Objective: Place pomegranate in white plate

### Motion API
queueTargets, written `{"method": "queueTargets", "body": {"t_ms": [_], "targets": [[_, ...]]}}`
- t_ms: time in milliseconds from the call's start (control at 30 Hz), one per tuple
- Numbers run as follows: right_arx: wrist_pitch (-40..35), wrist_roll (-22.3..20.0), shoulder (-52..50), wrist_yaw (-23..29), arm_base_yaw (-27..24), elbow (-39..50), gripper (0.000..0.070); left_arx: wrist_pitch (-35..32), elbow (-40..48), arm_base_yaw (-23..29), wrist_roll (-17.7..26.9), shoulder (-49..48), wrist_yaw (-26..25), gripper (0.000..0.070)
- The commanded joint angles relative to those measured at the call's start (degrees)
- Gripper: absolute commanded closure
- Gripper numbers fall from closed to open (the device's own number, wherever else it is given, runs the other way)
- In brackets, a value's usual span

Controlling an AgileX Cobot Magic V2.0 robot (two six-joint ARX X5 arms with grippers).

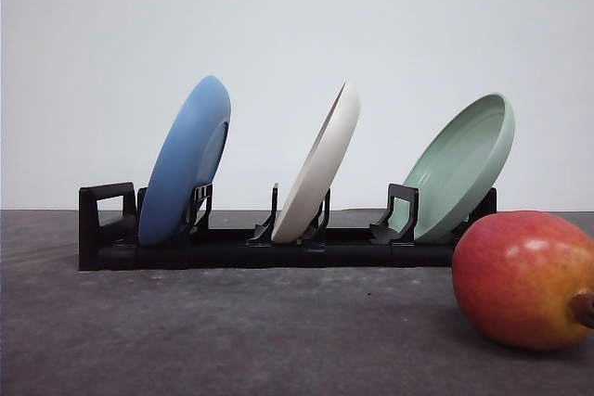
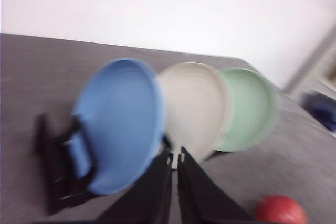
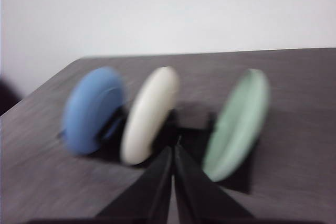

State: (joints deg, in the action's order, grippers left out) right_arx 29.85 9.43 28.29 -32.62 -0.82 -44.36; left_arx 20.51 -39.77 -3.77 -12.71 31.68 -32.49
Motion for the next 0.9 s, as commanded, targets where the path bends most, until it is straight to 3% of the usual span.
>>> {"method": "queueTargets", "body": {"t_ms": [0, 100, 233, 600, 667, 733, 800, 867], "targets": [[1.9, -6.6, 3.2, -3.8, -0.1, -4.0, 0.0697, 1.6, -4.1, -0.1, 4.2, 3.1, -5.3, 0.0697], [5.2, -9.3, 7.2, -7.5, -0.1, -8.9, 0.0697, 5.3, -9.5, -0.3, 7.1, 8.0, -12.3, 0.0697], [6.0, -9.6, 10.1, -11.7, -0.1, -12.3, 0.0697, 9.2, -14.8, -1.8, 11.8, 12.8, -18.5, 0.0697], [5.8, -9.4, 10.5, -13.9, -0.1, -12.7, 0.0696, 9.0, -16.1, -5.0, 14.4, 15.1, -19.1, 0.0691], [5.8, -9.5, 10.5, -13.9, -0.1, -12.7, 0.0694, 9.0, -16.1, -5.0, 15.5, 15.2, -19.1, 0.0621], [5.8, -9.5, 10.5, -13.9, -0.1, -12.7, 0.0654, 9.0, -16.1, -5.0, 16.1, 15.2, -19.0, 0.0492], [5.8, -9.5, 10.6, -13.9, -0.1, -12.7, 0.0501, 9.0, -16.1, -5.0, 16.5, 15.2, -18.9, 0.0328], [5.8, -9.5, 10.6, -13.9, -0.1, -12.7, 0.0270, 9.0, -16.1, -5.0, 16.5, 15.2, -18.4, 0.0168]]}}
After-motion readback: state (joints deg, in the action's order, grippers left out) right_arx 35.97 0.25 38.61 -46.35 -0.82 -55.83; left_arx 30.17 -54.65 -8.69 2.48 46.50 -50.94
